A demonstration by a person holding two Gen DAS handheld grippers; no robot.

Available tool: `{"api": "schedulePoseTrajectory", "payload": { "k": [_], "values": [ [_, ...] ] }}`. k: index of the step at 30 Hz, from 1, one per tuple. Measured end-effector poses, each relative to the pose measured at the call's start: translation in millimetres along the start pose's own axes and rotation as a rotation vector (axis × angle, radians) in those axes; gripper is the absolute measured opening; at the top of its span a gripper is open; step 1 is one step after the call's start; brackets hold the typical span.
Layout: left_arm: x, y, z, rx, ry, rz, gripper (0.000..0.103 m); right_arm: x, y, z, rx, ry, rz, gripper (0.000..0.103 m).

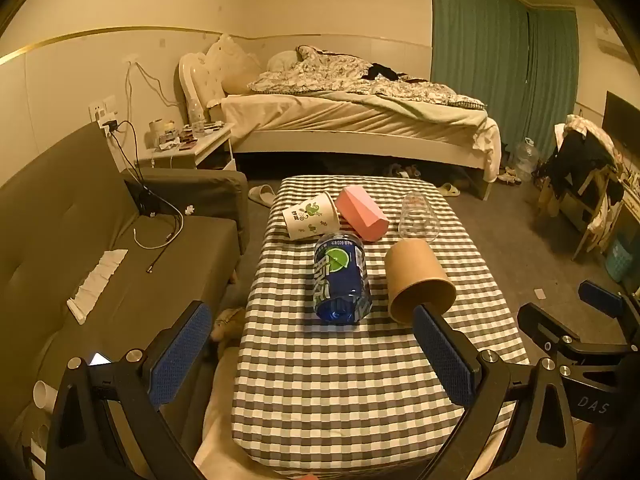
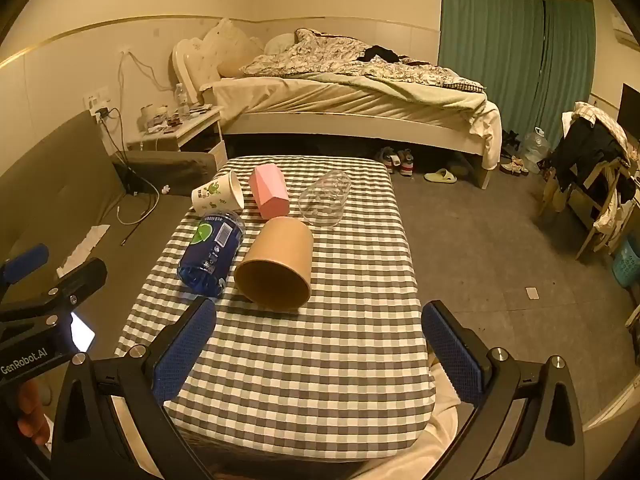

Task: Flip cup upside down
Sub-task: 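Move the right tool toward the clear glass cup lying on its side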

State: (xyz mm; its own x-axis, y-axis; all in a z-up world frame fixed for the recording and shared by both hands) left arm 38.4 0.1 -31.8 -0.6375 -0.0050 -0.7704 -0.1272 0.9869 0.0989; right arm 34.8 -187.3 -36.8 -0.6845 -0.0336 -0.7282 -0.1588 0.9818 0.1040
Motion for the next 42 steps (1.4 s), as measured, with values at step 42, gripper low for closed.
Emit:
{"api": "schedulePoseTrajectory", "payload": {
  "k": [42],
  "values": [
    [-5.3, 8.6, 2.5, -0.011, -0.005, 0.005, 0.103, -0.3, 0.7, 4.0, -0.006, 0.006, 0.000, 0.103]
  ]
}}
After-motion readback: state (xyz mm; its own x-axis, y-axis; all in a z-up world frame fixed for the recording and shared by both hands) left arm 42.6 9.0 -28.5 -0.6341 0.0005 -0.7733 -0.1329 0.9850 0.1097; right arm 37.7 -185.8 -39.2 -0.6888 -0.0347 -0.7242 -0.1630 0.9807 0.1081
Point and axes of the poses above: each gripper's, at about its wrist camera, not at the fingertips, and z roughly the way its jaws point, y to its left, x to its underside, the point moved 5 cm from there along z, roughly the way its jaws point, and after that the axes turned 9 degrees about -x, right-handed, at the moved point
